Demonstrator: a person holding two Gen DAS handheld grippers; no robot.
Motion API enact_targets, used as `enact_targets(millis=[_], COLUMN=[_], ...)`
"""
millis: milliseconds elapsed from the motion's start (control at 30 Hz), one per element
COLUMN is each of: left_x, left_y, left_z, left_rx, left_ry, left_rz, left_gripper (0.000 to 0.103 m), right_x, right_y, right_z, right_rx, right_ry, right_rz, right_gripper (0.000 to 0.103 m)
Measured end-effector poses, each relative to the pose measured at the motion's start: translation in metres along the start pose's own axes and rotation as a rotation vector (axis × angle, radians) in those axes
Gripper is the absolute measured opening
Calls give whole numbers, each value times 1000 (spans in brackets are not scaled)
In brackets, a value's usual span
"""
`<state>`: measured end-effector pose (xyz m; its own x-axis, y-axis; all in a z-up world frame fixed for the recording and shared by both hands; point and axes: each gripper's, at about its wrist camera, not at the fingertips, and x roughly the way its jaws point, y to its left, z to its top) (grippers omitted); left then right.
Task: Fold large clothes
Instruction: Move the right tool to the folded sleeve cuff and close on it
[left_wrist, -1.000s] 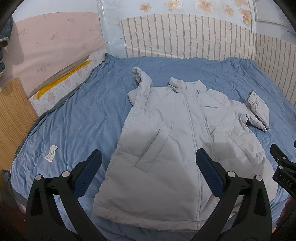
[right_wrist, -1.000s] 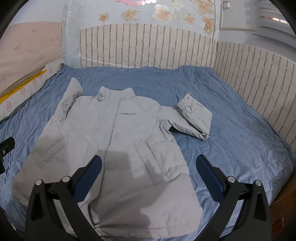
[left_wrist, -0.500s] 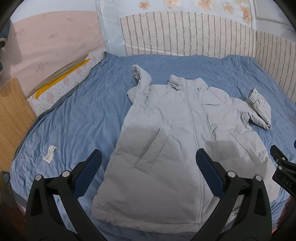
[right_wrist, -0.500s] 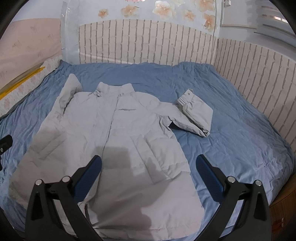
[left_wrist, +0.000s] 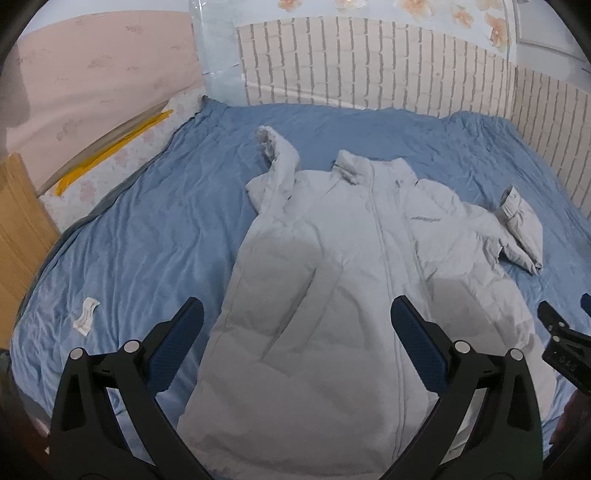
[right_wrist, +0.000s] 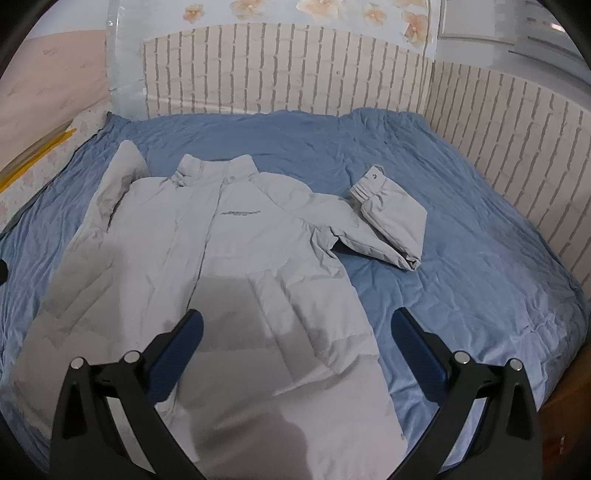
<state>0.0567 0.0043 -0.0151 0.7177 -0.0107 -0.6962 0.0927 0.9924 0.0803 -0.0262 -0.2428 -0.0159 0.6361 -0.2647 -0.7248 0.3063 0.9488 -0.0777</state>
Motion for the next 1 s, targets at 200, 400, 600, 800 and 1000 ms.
enact_targets(millis=[200,400,600,800,1000], left_x=[3,12,5,27,81], left_y=[3,10,24,34,42], left_z=[21,56,97,146,175], left_rx=[-5,26,39,66,89], left_ry=[-30,-56,-121,-122,-87], left_rz=[31,71,92,117,148], left_gripper=[100,100,100,100,100], right_x=[8,14,16,44,79], right_y=[-6,-17,-30,-34,-42], right_z=[19,49,82,104,128], right_rx=[-2,6,37,26,31], right_ry=[8,-14,-49,5,32], right_rz=[-38,-71,-47,-28,-30], right_gripper=[101,101,101,101,101])
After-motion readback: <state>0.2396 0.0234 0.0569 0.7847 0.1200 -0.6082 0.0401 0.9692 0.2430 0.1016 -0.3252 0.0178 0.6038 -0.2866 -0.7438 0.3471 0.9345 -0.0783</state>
